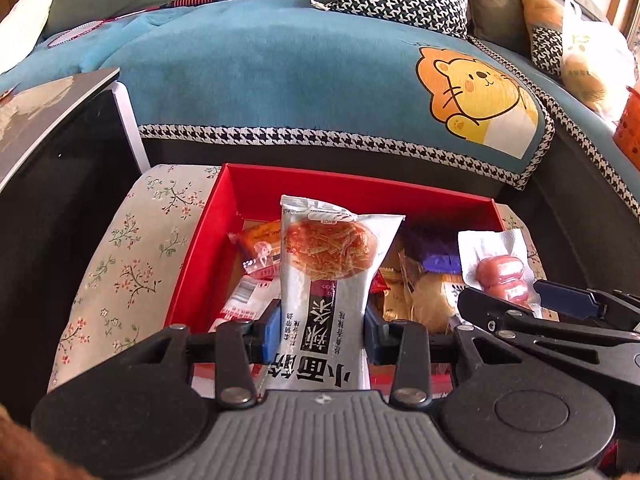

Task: Organize snacks
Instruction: 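Carry spicy-strip bag over red box with left tool while right tool carries sausage tray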

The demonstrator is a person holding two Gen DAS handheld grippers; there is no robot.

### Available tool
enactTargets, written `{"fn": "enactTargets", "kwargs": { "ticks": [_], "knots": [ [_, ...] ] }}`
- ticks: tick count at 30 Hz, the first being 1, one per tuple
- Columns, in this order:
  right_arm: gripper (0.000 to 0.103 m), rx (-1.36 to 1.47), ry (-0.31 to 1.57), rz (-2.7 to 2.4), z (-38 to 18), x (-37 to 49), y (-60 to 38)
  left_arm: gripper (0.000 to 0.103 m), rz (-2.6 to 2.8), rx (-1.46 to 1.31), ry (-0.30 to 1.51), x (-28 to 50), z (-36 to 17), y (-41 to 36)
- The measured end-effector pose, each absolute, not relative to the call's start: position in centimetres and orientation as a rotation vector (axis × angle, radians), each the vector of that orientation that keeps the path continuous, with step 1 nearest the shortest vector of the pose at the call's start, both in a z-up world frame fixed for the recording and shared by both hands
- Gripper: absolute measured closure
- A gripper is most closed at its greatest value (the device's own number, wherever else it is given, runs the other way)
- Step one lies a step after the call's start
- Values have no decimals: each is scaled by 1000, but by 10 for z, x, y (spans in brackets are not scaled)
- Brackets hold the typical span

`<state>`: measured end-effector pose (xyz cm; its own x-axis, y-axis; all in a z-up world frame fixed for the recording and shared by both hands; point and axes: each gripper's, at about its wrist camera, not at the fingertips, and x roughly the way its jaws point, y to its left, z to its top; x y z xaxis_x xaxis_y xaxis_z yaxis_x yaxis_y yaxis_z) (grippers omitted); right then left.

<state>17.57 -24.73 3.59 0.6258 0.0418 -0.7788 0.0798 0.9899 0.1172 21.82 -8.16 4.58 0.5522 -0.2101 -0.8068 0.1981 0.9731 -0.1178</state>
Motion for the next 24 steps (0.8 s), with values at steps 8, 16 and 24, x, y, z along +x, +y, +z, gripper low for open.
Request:
{"fn": "enactTargets", "kwargs": {
  "ticks": [8,16,24],
  "knots": [
    [28,151,888,-26,33,192,-253,22,-224,-10,942,234,43,-89],
    [28,172,898,-27,21,207,-259,23,-202,-11,952,249,33,-92],
    [28,206,900,-23,11,218,-263,23,-188,-10,966,263,23,-94]
  ]
}}
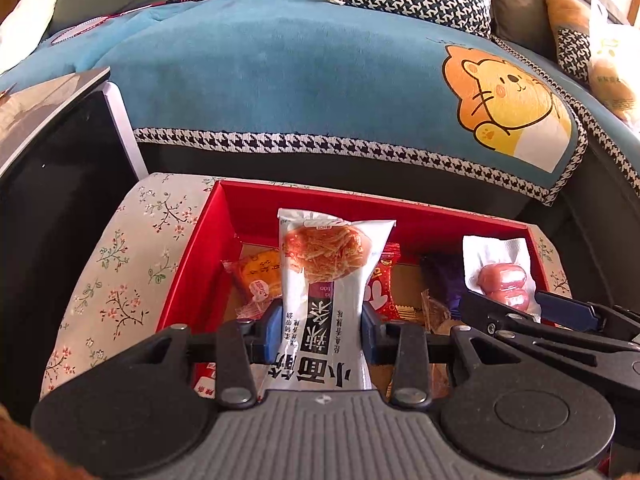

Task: Organize snacks
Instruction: 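Carry spicy-strip bag over red box with left tool while right tool carries sausage tray, then release spicy-strip bag into box with left tool while right tool releases sausage tray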

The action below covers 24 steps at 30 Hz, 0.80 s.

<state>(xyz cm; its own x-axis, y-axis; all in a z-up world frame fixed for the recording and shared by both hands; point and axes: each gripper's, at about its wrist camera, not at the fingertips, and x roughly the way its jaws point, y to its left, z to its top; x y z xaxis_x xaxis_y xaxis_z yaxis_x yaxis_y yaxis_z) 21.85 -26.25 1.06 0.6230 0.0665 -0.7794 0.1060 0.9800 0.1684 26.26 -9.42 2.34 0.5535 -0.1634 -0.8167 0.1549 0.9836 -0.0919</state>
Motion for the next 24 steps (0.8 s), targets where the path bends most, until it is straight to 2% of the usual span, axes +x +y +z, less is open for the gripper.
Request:
{"fn": "enactTargets", "kwargs": {
  "ticks": [24],
  "knots": [
    [27,221,929,-24,-3,229,-264,20,-163,-1,984,272,11,-98]
  ]
}}
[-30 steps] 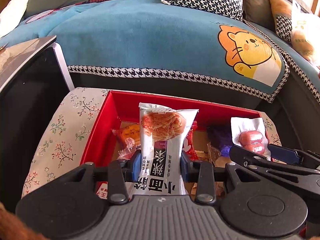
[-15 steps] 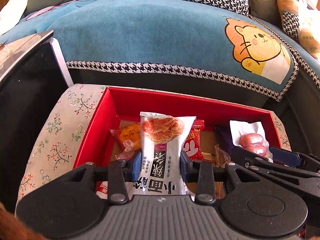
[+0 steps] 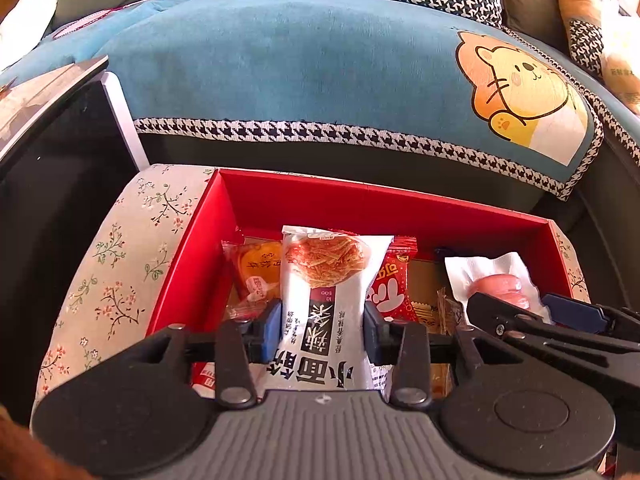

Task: Organize snacks
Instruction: 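Release spicy-strip bag into box with left tool while right tool releases sausage tray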

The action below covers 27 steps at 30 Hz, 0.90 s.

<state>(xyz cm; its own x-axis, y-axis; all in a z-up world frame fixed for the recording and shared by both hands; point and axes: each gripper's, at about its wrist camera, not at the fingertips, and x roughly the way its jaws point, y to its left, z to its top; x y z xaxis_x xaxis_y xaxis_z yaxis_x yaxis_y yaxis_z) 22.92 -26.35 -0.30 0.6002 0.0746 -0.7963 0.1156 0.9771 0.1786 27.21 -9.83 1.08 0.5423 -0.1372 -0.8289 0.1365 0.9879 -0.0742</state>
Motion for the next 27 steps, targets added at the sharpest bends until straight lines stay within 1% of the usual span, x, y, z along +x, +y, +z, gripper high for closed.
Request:
{"fn": "enactTargets", "kwargs": {
  "ticks": [5,10,15,24,27],
  "knots": [
    [23,230,924,-27,-1,227,-264,18,-162,-13,988,270,14,-96],
    [22,231,917,-34,4,223,-264,16,-170,-21,976,266,20,-96],
    [19,232,908,-41,10,219,-267,16,-167,-27,967,265,25,-94],
    [19,213,910,-52,20,211,-263,14,-169,-55,965,256,33,-85],
    [19,206,907,-59,25,206,-262,12,-168,-62,961,249,36,-83]
  ]
}}
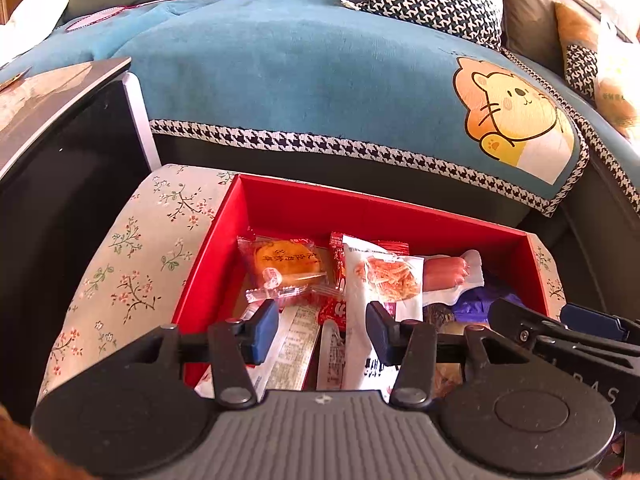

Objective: Organize snacks

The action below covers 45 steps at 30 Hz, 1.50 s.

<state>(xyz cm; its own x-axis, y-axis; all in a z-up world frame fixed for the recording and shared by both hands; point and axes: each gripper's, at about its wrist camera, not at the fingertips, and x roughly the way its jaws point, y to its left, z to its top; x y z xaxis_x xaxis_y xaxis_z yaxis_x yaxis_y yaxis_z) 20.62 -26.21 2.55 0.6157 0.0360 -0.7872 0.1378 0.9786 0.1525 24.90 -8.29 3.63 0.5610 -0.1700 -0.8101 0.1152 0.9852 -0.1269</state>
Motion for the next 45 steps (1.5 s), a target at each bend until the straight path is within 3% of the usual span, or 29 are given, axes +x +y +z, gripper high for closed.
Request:
{"fn": "enactTargets", "kwargs": {
  "ticks": [45],
  "knots": [
    [15,230,985,-85,30,110,-239,4,-202,-24,956,138,42,-60]
  ]
}}
